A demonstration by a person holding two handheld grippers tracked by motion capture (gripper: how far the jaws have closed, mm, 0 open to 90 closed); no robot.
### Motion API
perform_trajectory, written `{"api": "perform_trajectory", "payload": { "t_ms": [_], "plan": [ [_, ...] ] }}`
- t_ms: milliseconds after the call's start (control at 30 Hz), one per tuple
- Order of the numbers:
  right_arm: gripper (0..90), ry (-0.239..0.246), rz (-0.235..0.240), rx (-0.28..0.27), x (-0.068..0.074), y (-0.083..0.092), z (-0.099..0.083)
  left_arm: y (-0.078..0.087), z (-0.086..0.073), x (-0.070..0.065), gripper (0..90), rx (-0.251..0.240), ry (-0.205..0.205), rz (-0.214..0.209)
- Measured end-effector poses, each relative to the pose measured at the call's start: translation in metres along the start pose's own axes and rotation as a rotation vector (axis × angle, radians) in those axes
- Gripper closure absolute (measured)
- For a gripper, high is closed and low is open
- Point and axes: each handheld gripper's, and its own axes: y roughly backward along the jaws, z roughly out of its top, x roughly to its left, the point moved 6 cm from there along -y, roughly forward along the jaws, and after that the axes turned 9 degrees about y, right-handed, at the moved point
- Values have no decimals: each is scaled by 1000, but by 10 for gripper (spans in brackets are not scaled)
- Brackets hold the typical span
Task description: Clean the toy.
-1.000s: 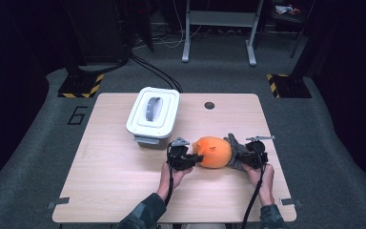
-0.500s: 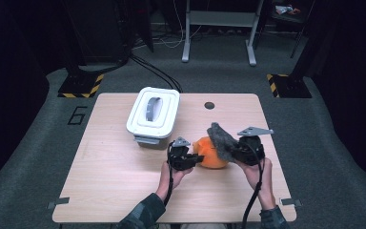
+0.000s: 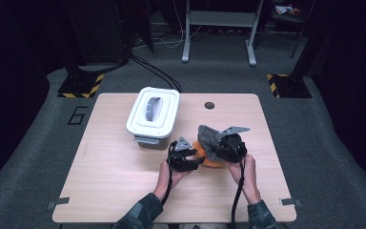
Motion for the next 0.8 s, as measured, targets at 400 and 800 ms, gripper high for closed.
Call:
{"api": "perform_trajectory", "payload": {
  "t_ms": [400,800],
  "plan": [
    [787,8,2,-91,-1,13,2,-3,7,-4,812,-23,40,-12],
    [793,46,-48,-51,-4,-2,-10,-5,2,-3,817,0,131,-28]
  ]
}}
